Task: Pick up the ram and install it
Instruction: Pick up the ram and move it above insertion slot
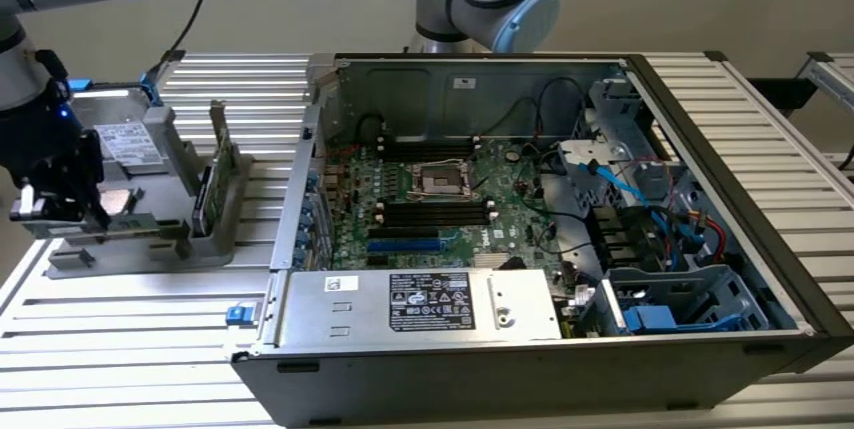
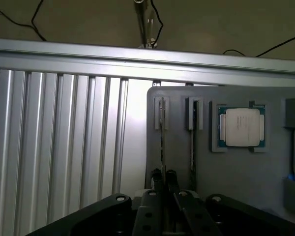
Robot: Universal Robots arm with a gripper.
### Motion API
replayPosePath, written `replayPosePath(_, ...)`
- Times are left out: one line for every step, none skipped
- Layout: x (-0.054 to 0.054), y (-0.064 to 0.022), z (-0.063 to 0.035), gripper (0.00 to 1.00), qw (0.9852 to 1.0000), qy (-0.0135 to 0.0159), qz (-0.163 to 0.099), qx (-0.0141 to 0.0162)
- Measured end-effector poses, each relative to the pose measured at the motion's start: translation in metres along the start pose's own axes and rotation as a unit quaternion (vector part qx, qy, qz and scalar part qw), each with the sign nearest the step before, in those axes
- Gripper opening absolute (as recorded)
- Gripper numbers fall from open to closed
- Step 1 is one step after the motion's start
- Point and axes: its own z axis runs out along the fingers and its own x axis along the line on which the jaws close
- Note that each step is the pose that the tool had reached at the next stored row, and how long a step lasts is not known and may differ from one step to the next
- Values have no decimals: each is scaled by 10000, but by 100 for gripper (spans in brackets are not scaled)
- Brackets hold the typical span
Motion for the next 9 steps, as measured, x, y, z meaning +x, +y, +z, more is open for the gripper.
replayPosePath(1,-2,-22,14,10000,0,0,-5)
replayPosePath(1,-4,-40,14,10000,0,0,-8)
replayPosePath(2,-6,-59,14,10000,0,0,-12)
replayPosePath(2,-8,-82,14,10000,-1,0,-16)
replayPosePath(4,-12,-109,14,10000,-1,-1,-21)
replayPosePath(5,-19,-136,14,10000,-2,-1,-27)
replayPosePath(5,-27,-158,14,10000,-2,-1,-32)
replayPosePath(6,-39,-180,14,10000,-3,-1,-38)
replayPosePath(8,-52,-204,14,10000,-3,-1,-45)
